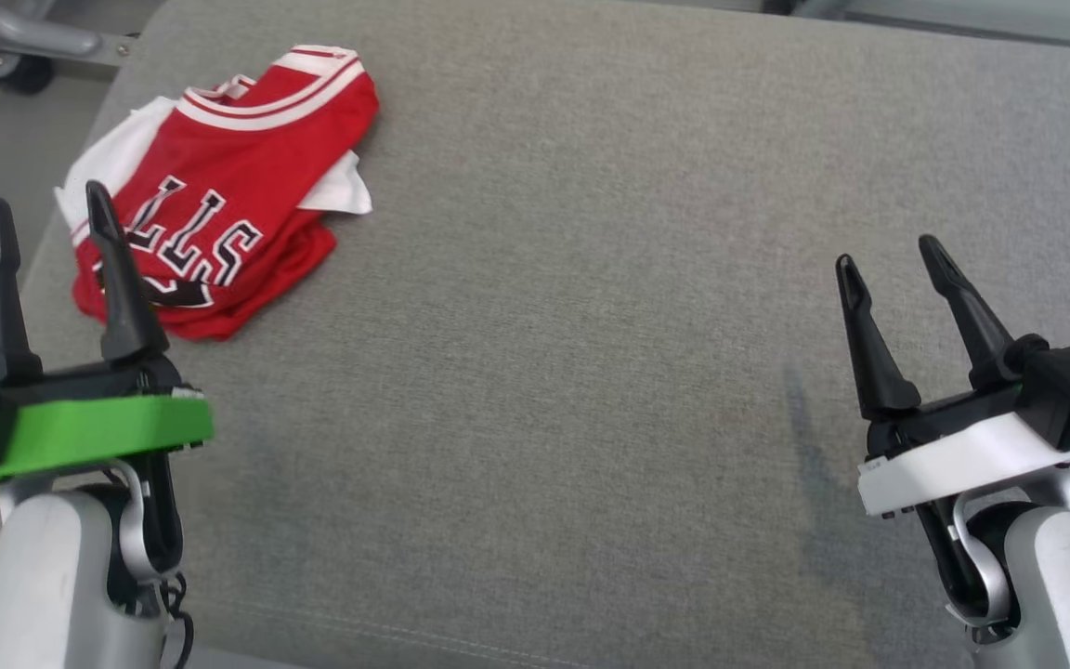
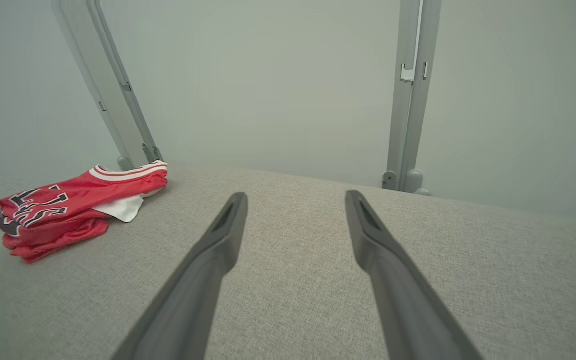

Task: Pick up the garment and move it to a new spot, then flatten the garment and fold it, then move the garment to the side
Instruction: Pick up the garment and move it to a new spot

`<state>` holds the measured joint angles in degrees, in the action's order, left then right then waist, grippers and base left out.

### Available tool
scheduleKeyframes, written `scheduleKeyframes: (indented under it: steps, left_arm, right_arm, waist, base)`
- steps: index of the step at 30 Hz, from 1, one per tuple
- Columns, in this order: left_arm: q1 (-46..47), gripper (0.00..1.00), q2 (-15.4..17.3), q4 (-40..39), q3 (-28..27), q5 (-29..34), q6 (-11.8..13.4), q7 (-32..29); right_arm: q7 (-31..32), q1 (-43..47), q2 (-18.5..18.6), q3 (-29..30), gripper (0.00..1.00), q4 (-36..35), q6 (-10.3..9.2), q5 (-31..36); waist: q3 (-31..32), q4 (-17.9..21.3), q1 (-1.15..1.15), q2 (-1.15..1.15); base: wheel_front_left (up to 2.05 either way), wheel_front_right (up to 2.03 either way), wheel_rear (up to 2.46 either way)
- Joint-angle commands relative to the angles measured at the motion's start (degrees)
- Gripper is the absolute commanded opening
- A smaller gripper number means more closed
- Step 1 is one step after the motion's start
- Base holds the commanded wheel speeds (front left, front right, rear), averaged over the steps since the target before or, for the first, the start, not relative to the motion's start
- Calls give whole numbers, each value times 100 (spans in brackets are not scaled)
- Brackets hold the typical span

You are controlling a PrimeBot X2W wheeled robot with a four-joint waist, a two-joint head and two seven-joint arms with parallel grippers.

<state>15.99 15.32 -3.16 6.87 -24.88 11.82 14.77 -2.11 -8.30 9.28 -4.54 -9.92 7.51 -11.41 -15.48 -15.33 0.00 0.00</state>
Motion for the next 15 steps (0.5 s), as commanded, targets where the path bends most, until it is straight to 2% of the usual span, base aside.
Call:
scheduleKeyframes:
  steps: [1, 8, 15]
  left_arm:
    - [231, 100, 7, 180, -27, -36, -78, 23]
    - [1247, 100, 298, 1811, 20, -213, -682, -78]
    - [2079, 100, 681, 3430, 443, 6, -1379, -303]
  right_arm:
    - [-27, -126, 28, 18, 100, -28, -6, -34]
    - [-144, -390, 96, -111, 100, 27, -5, -100]
    - [-267, -580, 112, -183, 100, 146, -5, -144]
  waist:
    - [-741, 643, 0, 0]
    - [-1239, 1004, 0, 0]
    - [-1464, 1155, 0, 0]
  base:
    - [0, 0, 0]
    - [0, 0, 0]
    - [0, 0, 0]
